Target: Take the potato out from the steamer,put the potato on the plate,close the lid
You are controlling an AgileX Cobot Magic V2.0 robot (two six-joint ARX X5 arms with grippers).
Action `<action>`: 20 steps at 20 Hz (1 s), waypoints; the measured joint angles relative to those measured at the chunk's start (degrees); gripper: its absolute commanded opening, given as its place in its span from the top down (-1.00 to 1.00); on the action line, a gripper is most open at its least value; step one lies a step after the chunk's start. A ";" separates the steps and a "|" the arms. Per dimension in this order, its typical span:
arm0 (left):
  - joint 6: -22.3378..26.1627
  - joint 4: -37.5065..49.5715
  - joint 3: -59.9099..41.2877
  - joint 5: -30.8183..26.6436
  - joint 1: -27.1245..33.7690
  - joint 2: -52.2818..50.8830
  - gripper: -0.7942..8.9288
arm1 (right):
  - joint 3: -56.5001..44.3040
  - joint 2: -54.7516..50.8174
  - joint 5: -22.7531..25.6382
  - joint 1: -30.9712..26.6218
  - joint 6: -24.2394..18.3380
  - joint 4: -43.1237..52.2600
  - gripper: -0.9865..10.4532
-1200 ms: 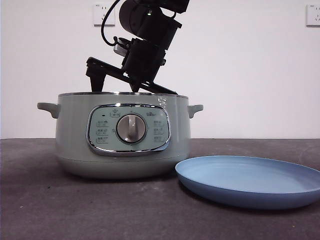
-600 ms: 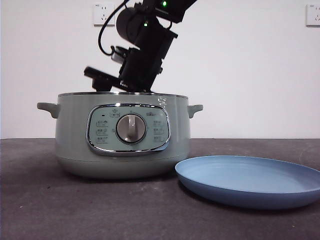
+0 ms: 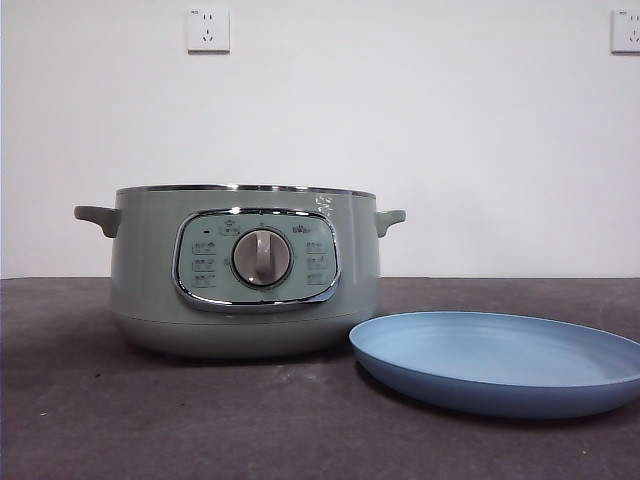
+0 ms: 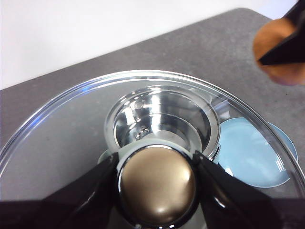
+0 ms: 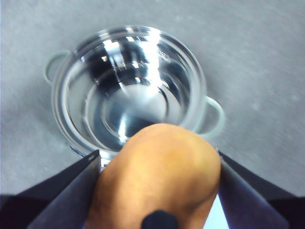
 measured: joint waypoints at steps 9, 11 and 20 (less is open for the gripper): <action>0.15 6.32 0.00 4.81 -0.04 7.85 0.85 | -38.05 -16.00 -0.35 -5.95 0.92 17.44 0.85; 0.24 7.37 0.00 5.25 -0.57 9.55 0.85 | -46.36 -16.00 -1.73 -7.45 1.27 22.86 0.85; 0.79 12.24 0.00 5.57 -4.04 16.48 0.85 | -62.29 -6.91 -6.36 -10.69 1.70 45.59 0.85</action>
